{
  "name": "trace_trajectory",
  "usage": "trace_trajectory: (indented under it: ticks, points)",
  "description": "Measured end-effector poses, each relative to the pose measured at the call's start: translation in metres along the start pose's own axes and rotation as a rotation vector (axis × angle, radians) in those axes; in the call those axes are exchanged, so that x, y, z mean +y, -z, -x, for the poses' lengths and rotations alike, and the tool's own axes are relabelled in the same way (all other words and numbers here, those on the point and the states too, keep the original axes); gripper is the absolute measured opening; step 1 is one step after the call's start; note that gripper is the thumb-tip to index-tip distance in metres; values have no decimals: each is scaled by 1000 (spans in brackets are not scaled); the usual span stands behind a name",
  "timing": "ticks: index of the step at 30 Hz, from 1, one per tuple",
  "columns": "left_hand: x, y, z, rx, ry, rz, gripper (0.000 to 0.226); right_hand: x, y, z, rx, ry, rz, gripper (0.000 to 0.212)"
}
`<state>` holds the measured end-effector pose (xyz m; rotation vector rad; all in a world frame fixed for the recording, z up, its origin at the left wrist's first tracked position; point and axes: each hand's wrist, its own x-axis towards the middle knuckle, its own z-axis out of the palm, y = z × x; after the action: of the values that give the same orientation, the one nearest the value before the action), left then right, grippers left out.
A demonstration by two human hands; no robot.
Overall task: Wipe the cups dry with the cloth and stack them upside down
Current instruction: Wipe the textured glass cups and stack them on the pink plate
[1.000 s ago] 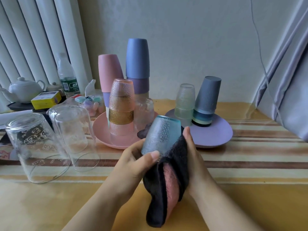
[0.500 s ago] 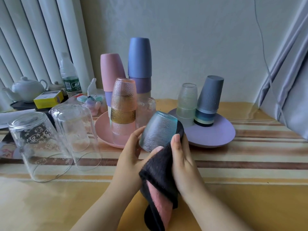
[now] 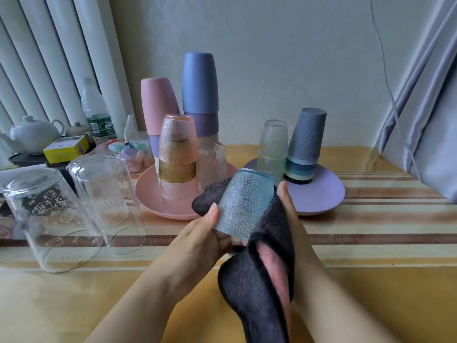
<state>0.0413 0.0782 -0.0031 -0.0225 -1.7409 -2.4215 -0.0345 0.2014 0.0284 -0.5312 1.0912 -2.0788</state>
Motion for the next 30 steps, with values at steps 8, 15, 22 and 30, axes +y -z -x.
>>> trace_trajectory:
  ticks: [8,15,22,30]
  points:
    - [-1,-7,3,515,-298,-476,23,4,1,4,335,281,541,56]
    - [-6,-10,4,185,-255,-497,48,10,0,5,292,337,619,36]
    - [4,4,9,-31,-79,-267,47,2,5,5,104,194,361,67]
    - [2,4,2,3,43,-19,66,0,-3,7,142,131,243,50]
